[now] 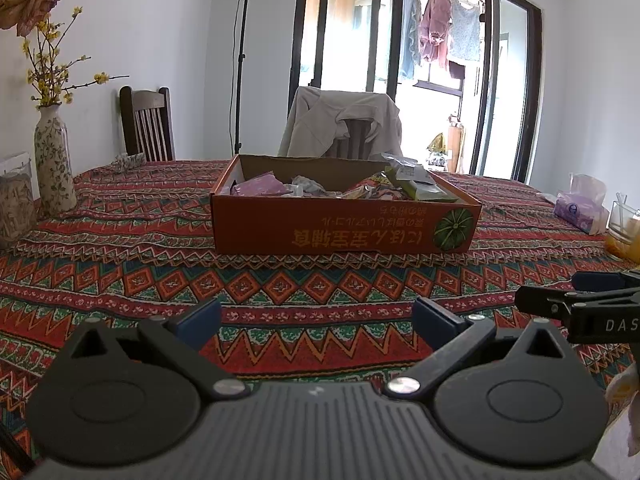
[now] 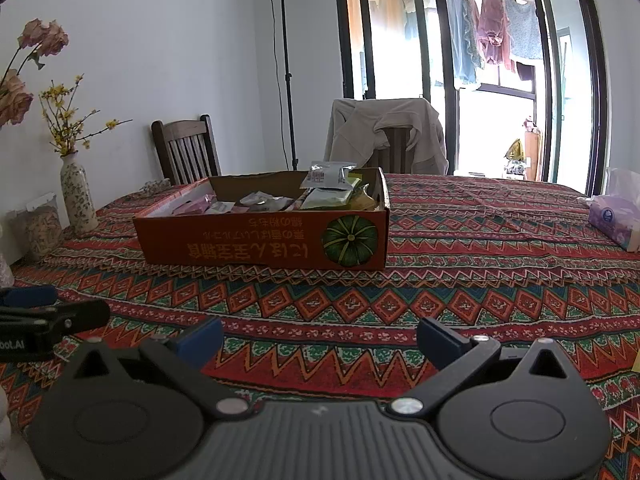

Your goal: Organize snacks

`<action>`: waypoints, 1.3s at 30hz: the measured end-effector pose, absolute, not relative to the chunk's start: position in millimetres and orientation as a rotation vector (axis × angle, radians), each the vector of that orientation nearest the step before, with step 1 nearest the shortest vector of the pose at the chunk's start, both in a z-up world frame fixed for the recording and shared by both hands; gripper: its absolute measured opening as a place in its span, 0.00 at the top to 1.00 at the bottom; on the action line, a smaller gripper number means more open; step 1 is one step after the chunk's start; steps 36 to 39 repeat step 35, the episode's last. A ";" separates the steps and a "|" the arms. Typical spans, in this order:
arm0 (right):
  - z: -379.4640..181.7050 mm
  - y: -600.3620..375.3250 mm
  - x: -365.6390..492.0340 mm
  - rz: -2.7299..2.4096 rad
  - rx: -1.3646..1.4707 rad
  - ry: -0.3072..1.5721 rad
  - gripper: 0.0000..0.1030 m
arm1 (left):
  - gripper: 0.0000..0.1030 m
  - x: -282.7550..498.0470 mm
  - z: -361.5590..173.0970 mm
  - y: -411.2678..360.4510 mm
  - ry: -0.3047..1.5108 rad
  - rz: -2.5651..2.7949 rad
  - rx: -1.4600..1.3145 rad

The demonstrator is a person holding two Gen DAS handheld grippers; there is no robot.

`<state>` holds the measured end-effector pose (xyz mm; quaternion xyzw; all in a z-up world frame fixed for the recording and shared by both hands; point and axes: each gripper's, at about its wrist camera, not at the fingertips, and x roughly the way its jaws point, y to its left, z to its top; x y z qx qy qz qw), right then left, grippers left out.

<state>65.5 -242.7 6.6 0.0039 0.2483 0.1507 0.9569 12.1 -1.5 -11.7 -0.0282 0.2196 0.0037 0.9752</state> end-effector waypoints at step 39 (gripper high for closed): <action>1.8 -239.9 60.9 0.306 0.003 0.510 0.00 | 0.00 9.4 -13.5 -1.9 0.457 -0.012 -0.059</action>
